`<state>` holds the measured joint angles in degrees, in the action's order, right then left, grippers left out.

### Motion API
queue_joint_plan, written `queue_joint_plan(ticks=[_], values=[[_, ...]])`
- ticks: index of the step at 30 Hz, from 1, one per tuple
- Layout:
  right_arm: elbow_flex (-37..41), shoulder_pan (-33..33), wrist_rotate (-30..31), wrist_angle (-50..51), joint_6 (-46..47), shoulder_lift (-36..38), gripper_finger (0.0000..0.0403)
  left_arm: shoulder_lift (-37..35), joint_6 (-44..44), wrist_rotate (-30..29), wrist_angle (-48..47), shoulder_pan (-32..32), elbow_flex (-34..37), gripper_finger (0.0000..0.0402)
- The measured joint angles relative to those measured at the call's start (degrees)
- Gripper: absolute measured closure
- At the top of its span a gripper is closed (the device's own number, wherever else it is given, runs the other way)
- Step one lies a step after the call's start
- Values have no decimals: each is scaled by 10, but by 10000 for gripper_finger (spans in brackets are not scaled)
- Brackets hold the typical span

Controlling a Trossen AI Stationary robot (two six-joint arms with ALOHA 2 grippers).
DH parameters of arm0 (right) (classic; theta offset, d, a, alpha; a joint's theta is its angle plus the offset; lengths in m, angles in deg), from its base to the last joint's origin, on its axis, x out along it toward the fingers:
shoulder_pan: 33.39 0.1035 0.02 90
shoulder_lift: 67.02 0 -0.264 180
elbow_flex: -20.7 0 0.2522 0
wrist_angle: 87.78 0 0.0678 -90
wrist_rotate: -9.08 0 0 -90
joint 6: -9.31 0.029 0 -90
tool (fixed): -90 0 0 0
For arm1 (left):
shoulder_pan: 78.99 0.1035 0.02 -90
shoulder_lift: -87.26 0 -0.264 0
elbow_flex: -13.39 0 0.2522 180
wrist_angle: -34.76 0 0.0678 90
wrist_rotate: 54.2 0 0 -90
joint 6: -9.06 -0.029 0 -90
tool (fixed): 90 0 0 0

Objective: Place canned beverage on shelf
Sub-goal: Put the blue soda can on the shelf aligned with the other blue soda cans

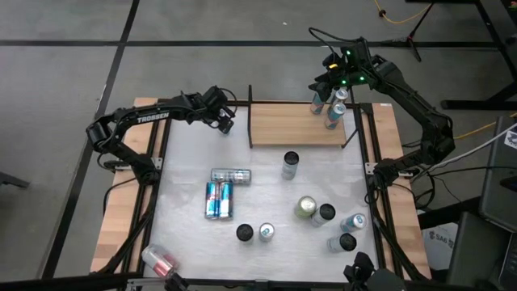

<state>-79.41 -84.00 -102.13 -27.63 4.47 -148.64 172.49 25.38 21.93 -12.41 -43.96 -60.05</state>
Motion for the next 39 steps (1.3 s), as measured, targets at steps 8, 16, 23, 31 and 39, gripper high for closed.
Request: queue_joint_plan(ticks=[8, 16, 23, 31, 39], values=[[0, 0, 0, 0, 0, 0, 182, 0, 31, 0, 0, 0, 0, 185], [0, 0, 0, 0, 0, 0, 182, 0, -4, 13, -2, 0, -10, 193], [0, 0, 0, 0, 0, 0, 182, 0, -69, 38, -23, 0, -83, 193], [0, 0, 0, 0, 0, 0, 182, 0, -136, 28, -80, 0, -211, 193], [0, 0, 0, 0, 0, 0, 182, 0, -184, 27, -67, 0, -320, 193]])
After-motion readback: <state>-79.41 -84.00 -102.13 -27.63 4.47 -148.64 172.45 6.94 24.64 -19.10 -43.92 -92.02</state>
